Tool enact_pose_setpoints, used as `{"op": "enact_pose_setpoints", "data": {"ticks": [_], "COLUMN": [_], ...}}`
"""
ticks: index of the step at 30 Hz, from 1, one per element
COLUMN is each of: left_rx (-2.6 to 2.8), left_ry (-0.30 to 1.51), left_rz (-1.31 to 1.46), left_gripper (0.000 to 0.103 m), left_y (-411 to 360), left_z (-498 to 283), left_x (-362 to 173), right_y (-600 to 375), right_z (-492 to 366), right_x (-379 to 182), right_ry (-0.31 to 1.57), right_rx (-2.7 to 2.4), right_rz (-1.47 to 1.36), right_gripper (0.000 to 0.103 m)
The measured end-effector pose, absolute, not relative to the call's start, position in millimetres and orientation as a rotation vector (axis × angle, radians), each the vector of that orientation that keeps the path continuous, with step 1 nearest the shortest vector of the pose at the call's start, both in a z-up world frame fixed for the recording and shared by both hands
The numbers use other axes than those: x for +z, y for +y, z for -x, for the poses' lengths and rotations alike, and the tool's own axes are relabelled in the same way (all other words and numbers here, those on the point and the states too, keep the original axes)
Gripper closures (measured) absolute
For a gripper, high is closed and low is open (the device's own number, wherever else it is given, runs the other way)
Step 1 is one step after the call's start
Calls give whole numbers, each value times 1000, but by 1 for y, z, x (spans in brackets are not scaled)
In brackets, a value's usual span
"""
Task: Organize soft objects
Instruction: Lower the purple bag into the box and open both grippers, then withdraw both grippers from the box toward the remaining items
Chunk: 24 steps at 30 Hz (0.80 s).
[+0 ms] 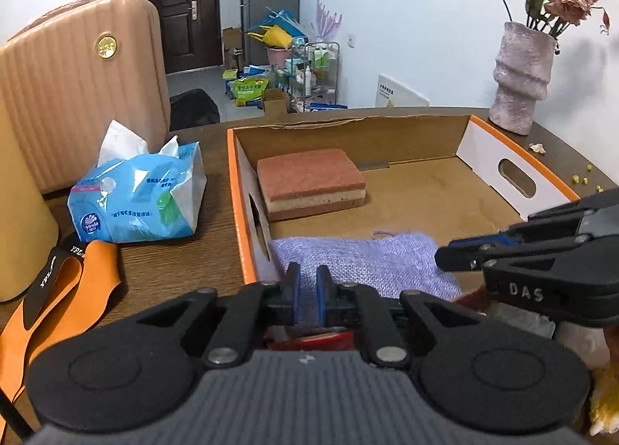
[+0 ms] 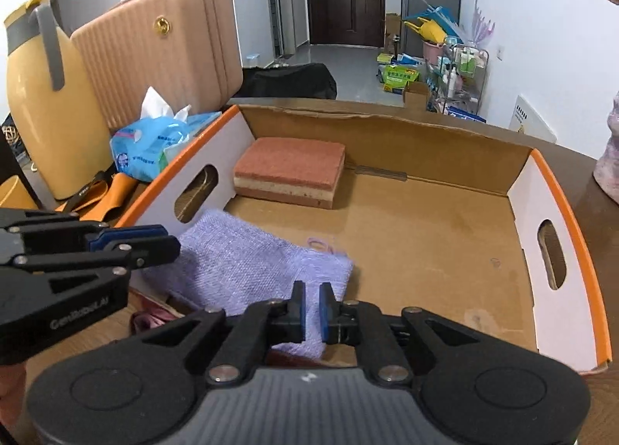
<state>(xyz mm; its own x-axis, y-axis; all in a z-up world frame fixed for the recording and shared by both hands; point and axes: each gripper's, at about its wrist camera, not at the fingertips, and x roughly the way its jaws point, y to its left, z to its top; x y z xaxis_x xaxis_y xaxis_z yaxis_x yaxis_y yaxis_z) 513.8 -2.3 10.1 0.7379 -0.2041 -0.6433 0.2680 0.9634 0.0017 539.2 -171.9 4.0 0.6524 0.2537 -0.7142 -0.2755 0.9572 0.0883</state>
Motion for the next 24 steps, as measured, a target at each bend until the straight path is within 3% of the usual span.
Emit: {"op": "enact_pose_setpoints", "data": {"ticks": [1, 2, 3, 5, 6, 8, 10, 12, 17, 20, 24], "left_rx": [-249, -249, -248, -245, -229, -209, -198, -183, -150, -139, -126], "left_ry": [693, 697, 699, 666, 634, 586, 547, 492, 411, 381, 264], "left_rz": [-103, -100, -90, -67, -68, -79, -49, -37, -19, -24, -67], "left_gripper": [91, 82, 63, 40, 36, 35, 31, 25, 24, 24, 15], "left_y": [-2, -2, -1, 2, 3, 4, 9, 11, 8, 4, 3], "left_z": [-512, -510, -507, -494, -486, -470, -455, -437, -394, -368, -300], "left_x": [11, 14, 18, 34, 44, 66, 91, 111, 144, 153, 147], "right_y": [-172, -175, -179, -193, -203, -224, -247, -267, -298, -302, -295], "right_z": [-538, -535, -533, -524, -518, -506, -489, -473, -426, -398, -339], "right_x": [7, 11, 17, 38, 52, 79, 105, 123, 143, 147, 144], "right_ry": [795, 793, 782, 732, 702, 647, 601, 572, 533, 502, 405], "right_rx": [304, 309, 306, 283, 269, 240, 194, 157, 136, 151, 152], "right_rz": [35, 43, 44, 41, 41, 35, 33, 30, 10, -4, -5], "right_gripper": [74, 54, 50, 50, 49, 37, 31, 30, 25, 25, 22]}}
